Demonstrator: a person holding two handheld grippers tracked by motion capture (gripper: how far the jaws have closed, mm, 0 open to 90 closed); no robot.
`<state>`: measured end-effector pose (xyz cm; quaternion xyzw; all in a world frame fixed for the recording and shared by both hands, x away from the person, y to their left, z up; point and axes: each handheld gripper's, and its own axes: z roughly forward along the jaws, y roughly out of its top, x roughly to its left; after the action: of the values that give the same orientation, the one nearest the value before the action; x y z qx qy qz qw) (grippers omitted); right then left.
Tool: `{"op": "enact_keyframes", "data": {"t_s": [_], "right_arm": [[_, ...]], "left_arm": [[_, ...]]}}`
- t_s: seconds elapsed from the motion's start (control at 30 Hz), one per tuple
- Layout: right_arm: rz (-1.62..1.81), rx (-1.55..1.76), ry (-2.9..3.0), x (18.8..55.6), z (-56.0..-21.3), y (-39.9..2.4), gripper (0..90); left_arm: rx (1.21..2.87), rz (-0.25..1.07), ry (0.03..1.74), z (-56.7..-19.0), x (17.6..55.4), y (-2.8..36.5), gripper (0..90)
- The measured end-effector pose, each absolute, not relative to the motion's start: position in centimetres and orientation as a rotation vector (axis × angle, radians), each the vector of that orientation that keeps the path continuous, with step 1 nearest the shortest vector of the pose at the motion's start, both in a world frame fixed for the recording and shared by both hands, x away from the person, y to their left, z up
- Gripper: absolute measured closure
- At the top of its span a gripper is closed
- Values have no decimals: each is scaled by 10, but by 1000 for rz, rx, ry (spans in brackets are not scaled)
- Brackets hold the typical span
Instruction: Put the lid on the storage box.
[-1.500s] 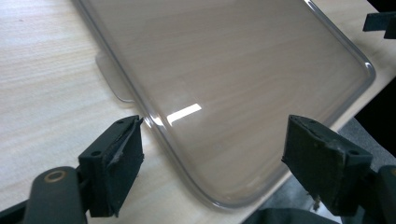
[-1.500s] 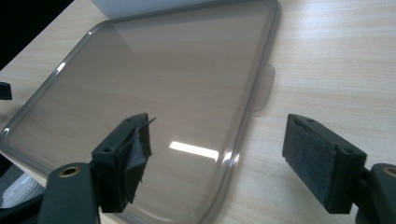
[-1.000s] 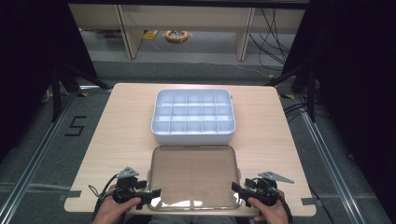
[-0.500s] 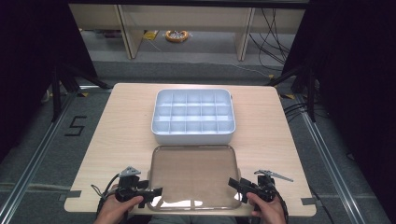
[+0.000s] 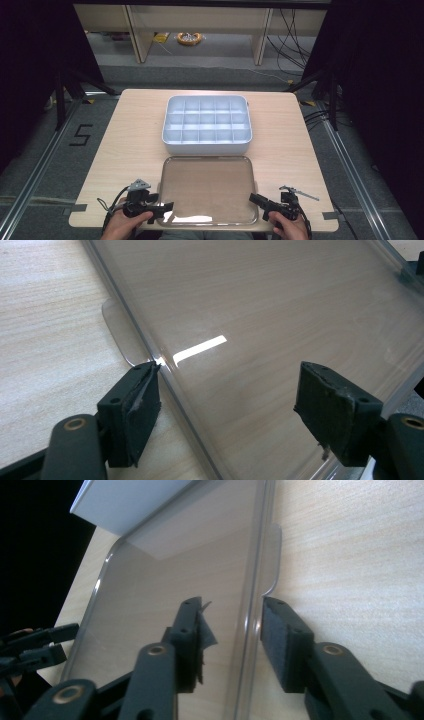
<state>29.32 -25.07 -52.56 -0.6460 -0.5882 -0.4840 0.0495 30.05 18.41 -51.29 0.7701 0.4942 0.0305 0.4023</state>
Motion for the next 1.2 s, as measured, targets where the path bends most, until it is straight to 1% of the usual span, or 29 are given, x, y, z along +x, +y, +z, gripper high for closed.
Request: {"op": "enact_keyframes", "data": {"t_s": [0.03, 0.07, 0.13, 0.23, 0.43, 0.47, 0.57, 0.77, 1.03, 1.1, 1.13, 1.2], "right_arm": [[-1457, -1968, -1755, 292, -525, -250, 624], [-1456, -1972, -1755, 291, -526, -252, 625], [-1470, -1925, -1707, 289, -529, -251, 661], [-1472, -1886, -1767, 286, -524, -245, 645], [-1580, -1795, -1921, 287, -520, -249, 651], [-1587, -1787, -1948, 286, -517, -249, 650], [-1681, -1728, -2015, 285, -510, -249, 652], [-1718, -1666, -2057, 282, -499, -246, 651], [-1775, -1603, -2133, 281, -499, -247, 650], [-1779, -1593, -2134, 282, -499, -247, 650], [-1783, -1592, -2153, 282, -500, -247, 650], [-1753, -1603, -2126, 280, -499, -248, 649]], "left_arm": [[1954, 79, 1245, -513, 300, 185, 251], [1925, 75, 1255, -513, 299, 183, 250], [1961, 72, 1233, -512, 300, 186, 255], [1937, 76, 1249, -513, 300, 186, 258], [1938, 45, 1236, -513, 301, 189, 245], [1897, 41, 1252, -514, 301, 187, 238], [1897, 39, 1256, -514, 302, 187, 217], [1857, 18, 1289, -514, 304, 189, 213], [1823, -6, 1320, -514, 305, 192, 210], [1830, 18, 1319, -514, 305, 192, 209], [1863, 33, 1311, -514, 305, 194, 202], [1828, 22, 1326, -514, 305, 193, 193]]}}
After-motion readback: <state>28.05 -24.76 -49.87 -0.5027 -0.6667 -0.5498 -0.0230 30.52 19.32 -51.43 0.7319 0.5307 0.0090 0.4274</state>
